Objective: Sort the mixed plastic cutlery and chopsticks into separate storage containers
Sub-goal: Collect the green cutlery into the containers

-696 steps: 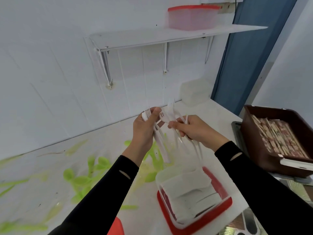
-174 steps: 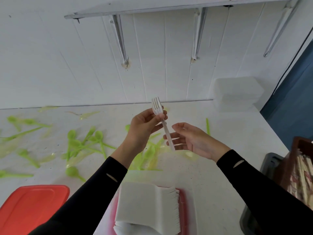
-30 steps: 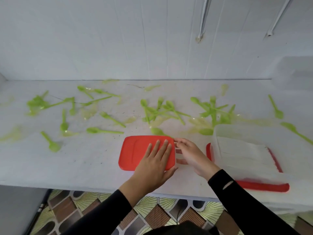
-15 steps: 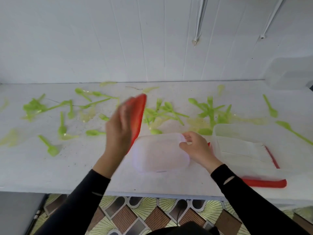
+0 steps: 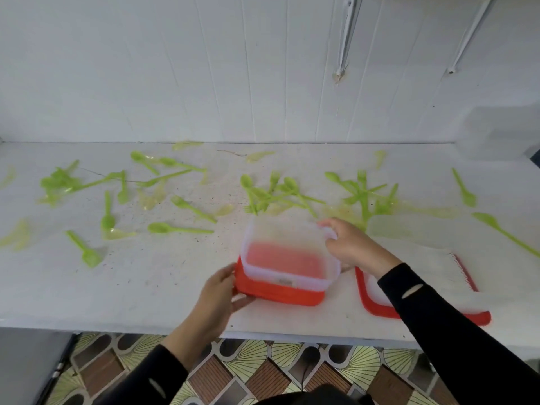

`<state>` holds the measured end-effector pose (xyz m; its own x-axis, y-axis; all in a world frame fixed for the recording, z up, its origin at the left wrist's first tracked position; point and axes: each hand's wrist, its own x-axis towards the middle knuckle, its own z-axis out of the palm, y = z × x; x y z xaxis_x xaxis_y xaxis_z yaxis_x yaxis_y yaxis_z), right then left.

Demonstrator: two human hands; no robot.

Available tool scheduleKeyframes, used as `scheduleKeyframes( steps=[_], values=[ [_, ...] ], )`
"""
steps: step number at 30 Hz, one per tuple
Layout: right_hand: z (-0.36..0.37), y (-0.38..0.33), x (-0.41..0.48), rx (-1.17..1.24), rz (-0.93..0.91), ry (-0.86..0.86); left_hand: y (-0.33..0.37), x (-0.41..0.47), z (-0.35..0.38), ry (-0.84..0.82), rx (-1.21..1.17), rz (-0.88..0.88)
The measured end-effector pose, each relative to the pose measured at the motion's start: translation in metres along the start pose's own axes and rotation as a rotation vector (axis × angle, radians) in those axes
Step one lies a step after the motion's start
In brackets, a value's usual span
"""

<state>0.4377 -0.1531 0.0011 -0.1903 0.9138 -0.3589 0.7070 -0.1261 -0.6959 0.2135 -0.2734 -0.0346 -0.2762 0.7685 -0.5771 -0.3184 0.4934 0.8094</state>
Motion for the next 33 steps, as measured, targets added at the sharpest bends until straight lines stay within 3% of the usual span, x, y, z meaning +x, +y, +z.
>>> scheduleKeyframes(
  steps=[4,7,10,15,18,24,33],
  values=[
    [0.008,0.011,-0.006,-0.133,0.051,-0.099,-0.016,-0.012,0.015,-0.026,-0.043,0.012],
    [0.008,0.010,-0.006,-0.258,0.018,-0.091,-0.015,-0.011,0.016,-0.029,0.272,0.137],
    [0.000,0.003,-0.003,-0.211,-0.051,-0.029,0.001,0.005,0.011,0.036,0.488,0.268],
    [-0.028,-0.011,-0.002,0.010,-0.266,0.137,0.050,0.032,0.041,0.004,0.505,0.501],
    [-0.052,-0.009,0.003,0.120,-0.354,0.188,0.072,0.040,0.086,-0.108,0.568,0.535],
    [-0.124,0.027,0.015,0.096,-0.366,0.249,0.085,0.053,0.180,-0.295,0.631,0.585],
    [-0.283,0.137,0.043,0.097,-0.155,0.333,0.090,0.085,0.354,-0.485,0.729,0.646]
  ],
)
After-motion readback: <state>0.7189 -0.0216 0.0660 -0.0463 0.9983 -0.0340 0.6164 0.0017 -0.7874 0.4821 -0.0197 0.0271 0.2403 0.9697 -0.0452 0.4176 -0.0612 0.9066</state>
